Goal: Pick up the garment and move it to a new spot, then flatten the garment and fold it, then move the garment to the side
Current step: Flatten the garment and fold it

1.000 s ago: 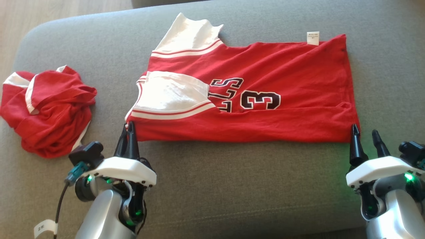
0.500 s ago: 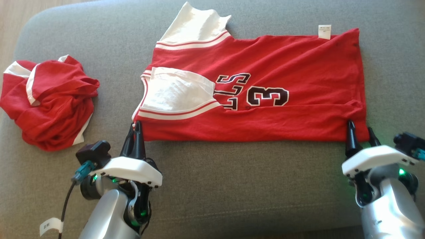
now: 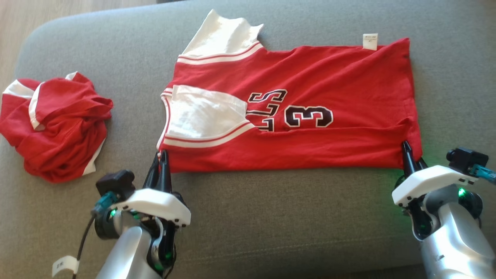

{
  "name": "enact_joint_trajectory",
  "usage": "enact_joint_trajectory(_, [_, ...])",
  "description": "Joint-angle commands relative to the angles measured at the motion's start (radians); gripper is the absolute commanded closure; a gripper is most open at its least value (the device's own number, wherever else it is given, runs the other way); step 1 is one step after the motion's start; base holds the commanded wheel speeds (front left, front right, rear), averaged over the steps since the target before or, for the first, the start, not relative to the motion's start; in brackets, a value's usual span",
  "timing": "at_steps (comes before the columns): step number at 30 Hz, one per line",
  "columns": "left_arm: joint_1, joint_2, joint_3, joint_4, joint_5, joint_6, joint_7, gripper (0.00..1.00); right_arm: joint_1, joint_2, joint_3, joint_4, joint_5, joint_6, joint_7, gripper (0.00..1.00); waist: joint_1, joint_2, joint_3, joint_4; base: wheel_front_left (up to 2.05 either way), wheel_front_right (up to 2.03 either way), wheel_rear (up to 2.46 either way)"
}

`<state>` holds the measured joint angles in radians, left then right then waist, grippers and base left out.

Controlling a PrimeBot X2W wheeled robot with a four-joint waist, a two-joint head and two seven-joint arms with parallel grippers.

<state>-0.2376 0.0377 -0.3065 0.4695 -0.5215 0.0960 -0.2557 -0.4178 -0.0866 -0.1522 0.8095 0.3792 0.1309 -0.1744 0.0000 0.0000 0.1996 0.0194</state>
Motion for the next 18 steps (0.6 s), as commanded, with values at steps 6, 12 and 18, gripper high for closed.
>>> enact_joint_trajectory(6, [0.059,0.013,0.053,0.012,0.03,-0.03,-0.006,1.0,0.042,-0.065,0.076,-0.072,-0.017,0.0,0.074,1.0,0.0,0.0,-0.043,-0.026,0.0,0.0,0.0])
enact_joint_trajectory(12, [0.117,0.013,0.051,0.024,0.034,-0.071,-0.006,1.0,0.091,-0.13,0.107,-0.137,0.0,0.0,0.177,1.0,0.0,0.0,-0.068,-0.025,0.0,0.0,0.0])
enact_joint_trajectory(18, [0.164,0.018,0.036,0.045,0.036,-0.109,-0.006,1.0,0.164,-0.168,0.114,-0.226,0.029,0.0,0.31,1.0,0.0,0.0,-0.086,-0.03,0.0,0.0,0.0])
